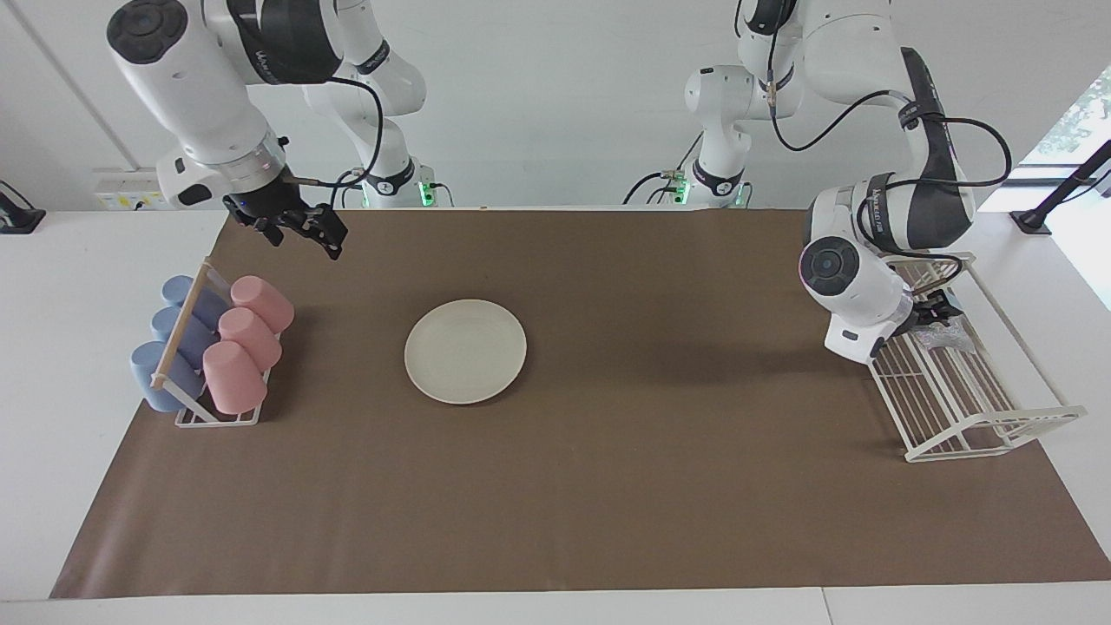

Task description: Wipe plate with sponge

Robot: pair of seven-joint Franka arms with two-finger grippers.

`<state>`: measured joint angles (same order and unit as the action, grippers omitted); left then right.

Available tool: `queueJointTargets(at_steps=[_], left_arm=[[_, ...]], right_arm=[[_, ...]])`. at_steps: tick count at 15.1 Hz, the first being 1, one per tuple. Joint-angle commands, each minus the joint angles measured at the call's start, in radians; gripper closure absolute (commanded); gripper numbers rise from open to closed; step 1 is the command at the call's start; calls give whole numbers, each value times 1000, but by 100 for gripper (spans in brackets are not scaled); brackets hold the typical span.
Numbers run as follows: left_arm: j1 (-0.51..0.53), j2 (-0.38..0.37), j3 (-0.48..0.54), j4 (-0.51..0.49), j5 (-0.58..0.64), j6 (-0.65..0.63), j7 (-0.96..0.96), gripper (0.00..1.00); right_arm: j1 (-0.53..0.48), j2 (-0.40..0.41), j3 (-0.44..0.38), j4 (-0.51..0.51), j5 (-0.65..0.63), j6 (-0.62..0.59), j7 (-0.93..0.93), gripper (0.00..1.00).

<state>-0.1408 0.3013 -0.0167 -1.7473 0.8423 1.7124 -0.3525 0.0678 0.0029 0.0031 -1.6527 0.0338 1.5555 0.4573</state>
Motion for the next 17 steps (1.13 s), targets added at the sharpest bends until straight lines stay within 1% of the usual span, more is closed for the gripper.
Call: queueJointTargets(at_steps=[1,2,3,4,5,6,9,10,13,14,16,17], left_arm=[[-25,-5,11,-5,24,-23,-11,8],[-25,-5,11,-5,29,-20,-9,12],[-25,-5,11,-5,34,-22,-11,19],[-26,-5,11,-5,34,-25,-11,29],[-26,-7,11,-6,35,-28,-11,33],[-26,-7,11,-6,35,-33,-11,33],[-25,-13,11,-8,50,-36,-9,48],[-25,-13,11,-8,50,-36,-9,56],[-23,-13,11,-8,50,-37,-8,93],[-23,-13,11,-6,50,-37,-8,100],[-23,-13,11,-6,50,-37,-6,100],[-23,-14,11,-6,50,-37,-3,100]], right_arm=[[24,-4,2,-6,26,35,148,0],[26,-4,2,-10,49,44,182,0],[26,-6,2,-18,78,55,249,0],[26,-9,2,-25,89,70,329,0],[27,-11,2,-38,90,89,389,0],[39,-15,3,-44,92,95,429,0],[55,-18,2,-64,135,121,536,0],[55,-23,2,-74,156,130,570,0],[90,-23,3,-73,156,138,621,0],[96,-23,3,-72,156,140,659,0],[107,-23,5,-76,156,179,740,0],[141,-23,3,-78,156,196,795,0]])
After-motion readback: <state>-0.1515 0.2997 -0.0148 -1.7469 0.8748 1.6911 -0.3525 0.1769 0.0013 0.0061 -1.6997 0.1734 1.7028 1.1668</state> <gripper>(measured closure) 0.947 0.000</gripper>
